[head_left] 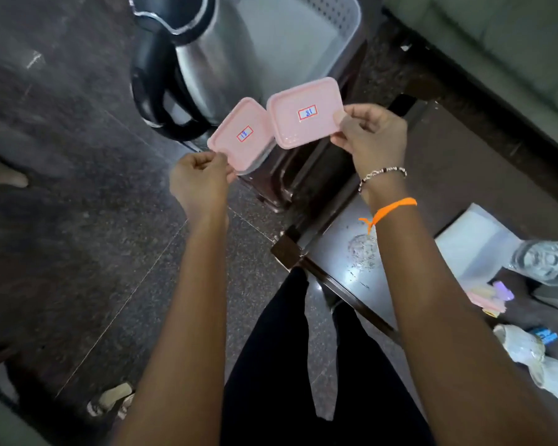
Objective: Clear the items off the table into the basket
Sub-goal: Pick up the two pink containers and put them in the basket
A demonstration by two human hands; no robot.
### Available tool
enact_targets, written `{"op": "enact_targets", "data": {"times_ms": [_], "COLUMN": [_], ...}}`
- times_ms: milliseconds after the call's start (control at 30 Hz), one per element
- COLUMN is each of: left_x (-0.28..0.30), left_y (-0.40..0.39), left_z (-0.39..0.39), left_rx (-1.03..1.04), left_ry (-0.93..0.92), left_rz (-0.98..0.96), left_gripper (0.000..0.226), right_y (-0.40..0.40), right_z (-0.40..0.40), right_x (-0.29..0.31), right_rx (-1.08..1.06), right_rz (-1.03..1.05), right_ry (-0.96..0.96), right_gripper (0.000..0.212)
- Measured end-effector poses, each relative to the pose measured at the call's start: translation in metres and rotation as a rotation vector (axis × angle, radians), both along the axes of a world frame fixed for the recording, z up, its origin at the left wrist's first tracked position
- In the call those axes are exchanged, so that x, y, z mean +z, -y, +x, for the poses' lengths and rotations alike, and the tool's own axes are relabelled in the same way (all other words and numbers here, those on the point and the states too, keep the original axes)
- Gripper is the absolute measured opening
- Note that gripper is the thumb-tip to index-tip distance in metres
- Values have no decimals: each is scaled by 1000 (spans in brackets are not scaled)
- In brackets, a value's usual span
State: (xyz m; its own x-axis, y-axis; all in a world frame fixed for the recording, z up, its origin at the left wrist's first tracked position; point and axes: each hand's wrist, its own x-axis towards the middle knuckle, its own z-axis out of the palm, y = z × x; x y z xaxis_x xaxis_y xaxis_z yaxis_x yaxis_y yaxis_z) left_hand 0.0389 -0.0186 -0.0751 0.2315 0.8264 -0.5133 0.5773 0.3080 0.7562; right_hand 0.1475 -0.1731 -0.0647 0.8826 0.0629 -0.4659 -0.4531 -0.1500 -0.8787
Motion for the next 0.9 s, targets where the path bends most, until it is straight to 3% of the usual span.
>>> {"op": "enact_targets", "data": {"times_ms": [100,233,367,467,733,900], "left_x": [-11,-21,-28,-25,-13,-4], "left_y": [-22,-27,-34,-41,-38,-18], "left_z": [12,25,30,28,19,10], "left_rx": [-79,-227,-310,-395,-473,-436], "left_ry": [-124,-329,-364,-451,-397,-289], "left_rz": [0,107,-49,-3,122,267], "left_gripper": [5,34,30,28,36,40], "right_y": [-35,-66,-80,-83,-99,-91], "right_z": [15,28,31,29,16,5], "right_x": [-11,-37,-55,-59,-62,-61], "right_rx": [84,213,376,447,685,620], "right_rz": [-79,-281,-449,-517,-659,-524], "right_ry": [37,77,79,91,150,137], "right_gripper": [7,8,12,13,23,25]}}
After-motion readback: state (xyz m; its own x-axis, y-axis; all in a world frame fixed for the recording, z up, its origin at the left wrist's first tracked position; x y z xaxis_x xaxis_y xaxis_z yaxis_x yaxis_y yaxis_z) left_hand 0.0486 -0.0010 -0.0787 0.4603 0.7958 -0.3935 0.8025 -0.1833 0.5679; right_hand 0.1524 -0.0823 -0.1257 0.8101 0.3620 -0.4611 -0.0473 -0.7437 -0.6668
